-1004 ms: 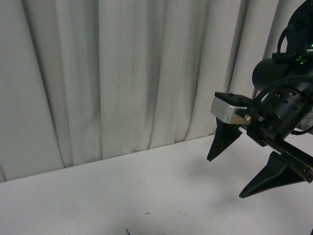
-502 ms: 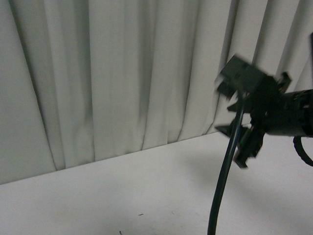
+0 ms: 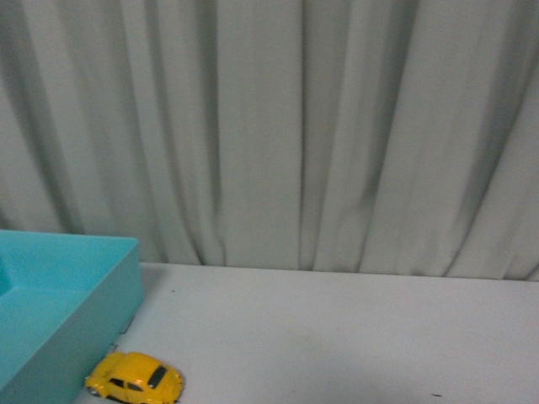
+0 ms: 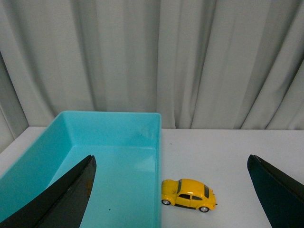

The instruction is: Wind up and store yellow beetle toy

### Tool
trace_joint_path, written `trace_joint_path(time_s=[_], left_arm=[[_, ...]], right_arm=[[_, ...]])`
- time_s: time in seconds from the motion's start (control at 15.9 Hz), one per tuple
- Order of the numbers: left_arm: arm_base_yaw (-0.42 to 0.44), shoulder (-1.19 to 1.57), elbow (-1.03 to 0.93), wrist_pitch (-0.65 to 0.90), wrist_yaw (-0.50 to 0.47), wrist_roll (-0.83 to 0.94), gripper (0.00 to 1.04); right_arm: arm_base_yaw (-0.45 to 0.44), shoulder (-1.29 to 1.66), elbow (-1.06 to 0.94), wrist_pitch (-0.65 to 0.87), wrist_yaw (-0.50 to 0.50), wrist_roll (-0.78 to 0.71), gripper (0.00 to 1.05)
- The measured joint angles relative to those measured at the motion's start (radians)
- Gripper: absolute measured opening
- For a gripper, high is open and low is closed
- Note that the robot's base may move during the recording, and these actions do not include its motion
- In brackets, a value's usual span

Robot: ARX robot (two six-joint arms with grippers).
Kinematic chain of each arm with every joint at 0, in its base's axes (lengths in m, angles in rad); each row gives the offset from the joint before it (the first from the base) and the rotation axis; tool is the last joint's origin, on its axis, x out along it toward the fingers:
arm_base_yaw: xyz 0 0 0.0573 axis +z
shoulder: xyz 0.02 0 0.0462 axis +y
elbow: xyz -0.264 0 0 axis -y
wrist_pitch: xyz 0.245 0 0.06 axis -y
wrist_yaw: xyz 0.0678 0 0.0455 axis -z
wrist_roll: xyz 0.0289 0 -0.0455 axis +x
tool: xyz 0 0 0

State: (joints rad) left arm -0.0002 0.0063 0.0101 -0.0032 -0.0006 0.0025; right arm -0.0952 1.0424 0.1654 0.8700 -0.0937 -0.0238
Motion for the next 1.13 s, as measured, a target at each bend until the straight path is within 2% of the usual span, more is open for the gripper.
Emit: trace_joint_path(time_s=[0.13,0.19,0.25,0.31,0.38,1.13], left_arm=[[0.000,0.000,0.000,0.000,0.000,0.000,0.98],[0.000,0.000,0.000,0.000,0.000,0.000,0.98],[0.000,0.000,0.000,0.000,0.000,0.000,0.98],[0.000,0.000,0.000,0.000,0.000,0.000,0.98],[0.000,0.000,0.000,0.000,0.000,0.000,0.98],[0.000,0.000,0.000,0.000,0.000,0.000,0.98]], right_arm=[[0.029,-0.086,-0.046,-0.045,0.028,0.005,0.02],[0.078,-0.126,-0.064,-0.072,0.083,0.006,0.02],[0.099,-0.172,-0.079,-0.097,0.081,0.006,0.02],[0.099,-0.177,-0.105,-0.037,0.090,0.006,0.02],[0.098,-0.195,-0.124,-0.065,0.090,0.006,0.02],[0.095,-0.689,-0.155,-0.513,0.092,0.008,0.02]])
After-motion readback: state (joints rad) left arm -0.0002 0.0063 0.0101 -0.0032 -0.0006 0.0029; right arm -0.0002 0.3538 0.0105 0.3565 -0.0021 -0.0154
